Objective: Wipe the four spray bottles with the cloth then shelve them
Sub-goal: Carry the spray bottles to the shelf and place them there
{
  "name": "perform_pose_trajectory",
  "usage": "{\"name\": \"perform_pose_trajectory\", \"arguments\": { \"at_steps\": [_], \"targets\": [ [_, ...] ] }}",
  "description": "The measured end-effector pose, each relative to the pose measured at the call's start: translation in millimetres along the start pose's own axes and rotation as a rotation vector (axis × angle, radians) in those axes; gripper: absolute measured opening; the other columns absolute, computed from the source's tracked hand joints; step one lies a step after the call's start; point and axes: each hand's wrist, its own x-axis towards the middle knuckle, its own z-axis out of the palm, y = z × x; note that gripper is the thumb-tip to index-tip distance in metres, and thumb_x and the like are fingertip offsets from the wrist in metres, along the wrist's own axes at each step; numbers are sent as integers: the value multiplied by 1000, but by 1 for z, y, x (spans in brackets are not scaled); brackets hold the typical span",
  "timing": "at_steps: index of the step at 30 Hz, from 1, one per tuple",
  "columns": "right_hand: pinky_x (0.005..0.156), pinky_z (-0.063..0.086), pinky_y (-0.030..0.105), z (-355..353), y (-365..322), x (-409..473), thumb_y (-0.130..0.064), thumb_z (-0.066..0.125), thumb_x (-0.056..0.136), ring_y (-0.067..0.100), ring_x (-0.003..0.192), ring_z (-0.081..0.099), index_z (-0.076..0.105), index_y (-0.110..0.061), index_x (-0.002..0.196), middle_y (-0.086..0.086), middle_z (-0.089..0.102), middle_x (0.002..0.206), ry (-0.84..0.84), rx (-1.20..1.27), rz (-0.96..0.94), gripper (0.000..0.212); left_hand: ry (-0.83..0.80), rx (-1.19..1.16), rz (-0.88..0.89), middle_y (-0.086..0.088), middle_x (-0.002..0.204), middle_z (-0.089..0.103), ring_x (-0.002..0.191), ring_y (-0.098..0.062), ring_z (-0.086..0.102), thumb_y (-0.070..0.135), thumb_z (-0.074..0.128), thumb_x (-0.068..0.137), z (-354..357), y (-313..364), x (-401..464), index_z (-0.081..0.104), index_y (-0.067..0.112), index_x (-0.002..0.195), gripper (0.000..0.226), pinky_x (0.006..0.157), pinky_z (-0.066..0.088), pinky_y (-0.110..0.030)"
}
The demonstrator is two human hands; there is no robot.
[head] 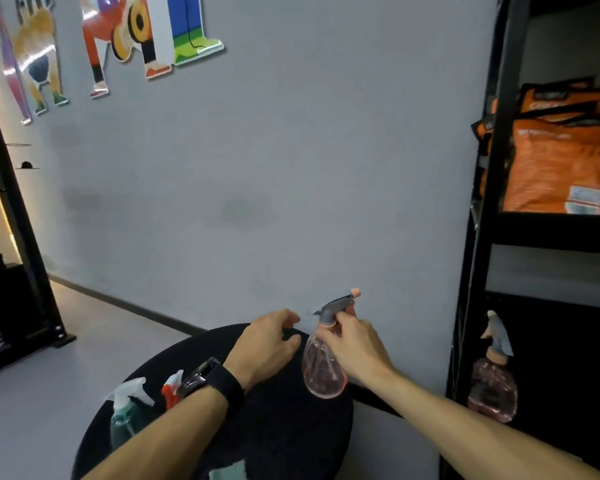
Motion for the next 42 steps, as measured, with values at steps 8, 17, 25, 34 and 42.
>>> {"name": "perform_pose_trajectory", "arguments": {
  "at_steps": [8,17,25,34,42],
  "targets": [
    [68,41,26,-73,49,-27,-36,56,94,19,90,61,60,-16,113,2,66,104,98,-51,107,27,-101,-24,167,1,131,63,111,-16,62,23,56,95,44,79,17,58,17,131,36,96,48,-26],
    [75,48,28,-158,115,-69,-39,61,91,22,99,64,63,-17,109,1,66,109,221,-162,250,29,-213,-70,356,3,130,63,108,-16,63,28,58,96,110,175,26,58,20,130,35,97,49,-29],
    [71,43,27,-205,159,-85,-37,60,93,22,101,63,65,-13,110,1,60,110,300,-224,326,30,-250,-134,445,0,119,69,101,-16,64,23,58,96,153,232,35,62,19,123,27,86,50,-23],
    [71,41,26,-220,201,-83,-36,61,93,24,100,63,63,-12,108,2,60,105,307,-192,426,28,-310,-150,455,-1,135,62,116,-16,62,19,57,96,184,248,49,57,16,136,40,94,46,-21],
    [67,34,22,-205,230,-66,-33,61,94,22,100,62,61,-11,112,0,59,108,311,-174,454,28,-324,-136,440,0,126,66,109,-15,63,20,57,94,207,236,60,60,17,130,37,92,49,-22]
  ]
}}
